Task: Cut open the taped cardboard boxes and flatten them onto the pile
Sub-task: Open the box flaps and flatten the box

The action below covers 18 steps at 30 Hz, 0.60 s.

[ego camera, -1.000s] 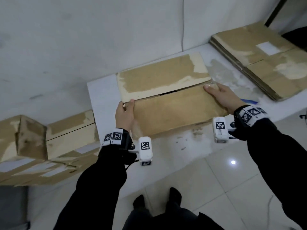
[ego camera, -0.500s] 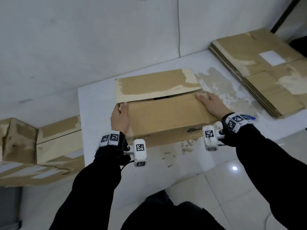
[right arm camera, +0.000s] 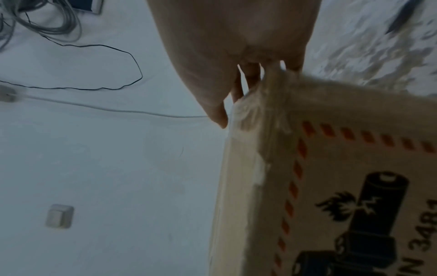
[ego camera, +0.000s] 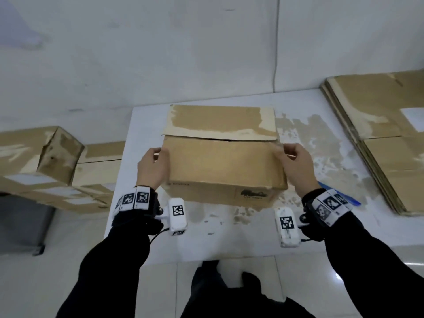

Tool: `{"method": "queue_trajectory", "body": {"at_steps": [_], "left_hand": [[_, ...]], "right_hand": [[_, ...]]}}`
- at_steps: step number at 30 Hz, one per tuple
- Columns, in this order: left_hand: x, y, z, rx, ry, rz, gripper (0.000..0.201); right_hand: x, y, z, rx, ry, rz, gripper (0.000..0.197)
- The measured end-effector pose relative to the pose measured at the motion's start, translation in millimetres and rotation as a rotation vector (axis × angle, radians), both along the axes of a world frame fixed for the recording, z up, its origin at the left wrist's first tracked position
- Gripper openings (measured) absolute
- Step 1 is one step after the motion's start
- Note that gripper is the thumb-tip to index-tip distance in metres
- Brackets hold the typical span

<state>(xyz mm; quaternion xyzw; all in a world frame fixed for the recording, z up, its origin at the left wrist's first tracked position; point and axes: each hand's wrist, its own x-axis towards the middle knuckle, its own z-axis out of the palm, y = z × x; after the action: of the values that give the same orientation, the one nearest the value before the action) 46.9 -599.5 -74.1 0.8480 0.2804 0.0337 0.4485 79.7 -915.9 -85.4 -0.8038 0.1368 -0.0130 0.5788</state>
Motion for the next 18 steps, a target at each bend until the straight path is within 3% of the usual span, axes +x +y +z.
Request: {"method": "queue_trajectory", "body": {"at_steps": [4, 6, 8, 10, 13, 15, 18], "left_hand": [[-26, -7, -8, -0.094, -0.056, 0.011, 0.048], [-32, -10, -2, -0.279, -0.093, 0.115, 0.064], [-34, -13, 8, -0.404, -0.209, 0.254, 0.068], [-36, -10, 24, -0.37, -0.29, 0.303, 0.061], [-41, -5, 34, -0.256, -0.295, 0.209, 0.038], [-48, -14, 30, -0.095, -0.212, 0.13, 0.05], [-61, -63, 23, 0.05, -0.115, -0.034, 0.081]], "right_hand": [[-2, -10, 15, 0.056, -0.105, 0.119, 0.02], [-7, -14, 28, 0.159, -0.18, 0.177, 0.013], [-17, -21, 39, 0.279, -0.27, 0.262, 0.016], [-30, -29, 42, 0.316, -0.275, 0.395, 0.014], [-36, -32, 25, 0.071, -0.216, 0.466, 0.013], [-24, -29, 13, 0.018, -0.158, 0.424, 0.028], [-14, -17, 2, 0.193, -0.04, 0.418, 0.042]]}}
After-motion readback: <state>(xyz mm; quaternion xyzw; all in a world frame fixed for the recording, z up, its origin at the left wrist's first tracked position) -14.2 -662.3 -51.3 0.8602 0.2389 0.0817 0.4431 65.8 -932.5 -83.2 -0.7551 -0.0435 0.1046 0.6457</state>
